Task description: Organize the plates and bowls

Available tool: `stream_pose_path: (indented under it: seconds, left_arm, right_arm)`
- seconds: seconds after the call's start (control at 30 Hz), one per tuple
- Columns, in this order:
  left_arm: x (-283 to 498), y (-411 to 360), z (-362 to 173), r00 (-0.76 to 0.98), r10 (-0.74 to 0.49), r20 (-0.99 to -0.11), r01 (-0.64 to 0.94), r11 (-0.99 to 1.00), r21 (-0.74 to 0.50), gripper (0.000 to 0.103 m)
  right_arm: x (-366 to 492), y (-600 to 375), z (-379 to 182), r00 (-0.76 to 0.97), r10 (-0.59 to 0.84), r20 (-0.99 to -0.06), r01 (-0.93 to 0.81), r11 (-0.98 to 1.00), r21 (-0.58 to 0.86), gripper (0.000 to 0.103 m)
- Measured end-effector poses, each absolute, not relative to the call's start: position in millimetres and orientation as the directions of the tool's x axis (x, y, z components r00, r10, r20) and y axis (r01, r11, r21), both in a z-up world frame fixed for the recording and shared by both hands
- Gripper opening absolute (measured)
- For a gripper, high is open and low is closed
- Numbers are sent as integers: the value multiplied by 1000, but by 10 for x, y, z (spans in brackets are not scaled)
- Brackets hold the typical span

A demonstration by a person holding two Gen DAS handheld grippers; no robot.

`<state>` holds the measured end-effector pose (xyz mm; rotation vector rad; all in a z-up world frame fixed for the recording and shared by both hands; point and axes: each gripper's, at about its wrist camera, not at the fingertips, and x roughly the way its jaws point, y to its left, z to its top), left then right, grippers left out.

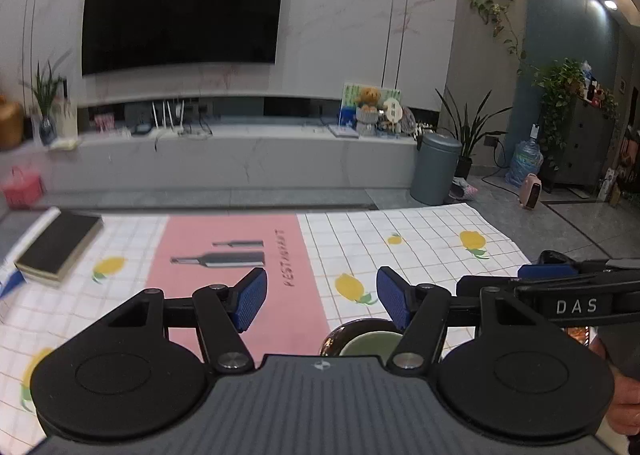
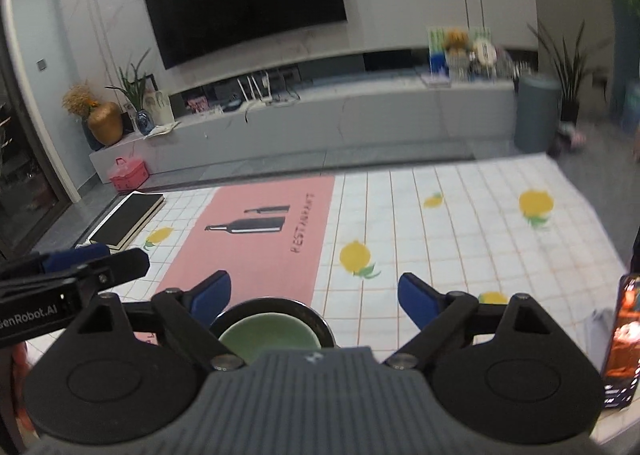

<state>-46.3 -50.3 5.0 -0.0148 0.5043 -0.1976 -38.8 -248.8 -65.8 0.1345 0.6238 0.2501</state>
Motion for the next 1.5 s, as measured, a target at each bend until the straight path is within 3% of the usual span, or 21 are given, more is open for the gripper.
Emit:
stream_pose_path:
  seconds: [0.3,0.4,0.87,1.5]
  left_arm:
    - [-761,-516,-106,877,-148,-456,181,983,29,76]
    - [-827,-505,-203,861,-122,-494,161,986,36,82]
    - [-931,-345,-621,775,-30,-631,50,999,14,83]
    - [-936,-348,-583,804,-26,-594,37,999,7,84]
  right_arm:
    - [-863,-2245,-781,823,239,-516,-231,970,80,93]
    - [-982,-2156,-894,823,220,-523,-227,973,53,94]
    - [-1159,-2020,-1291,758,161,-632,-147,986,74,95]
    - [-1127,-2039,-1311,762,160,-628,-140,987,81,96]
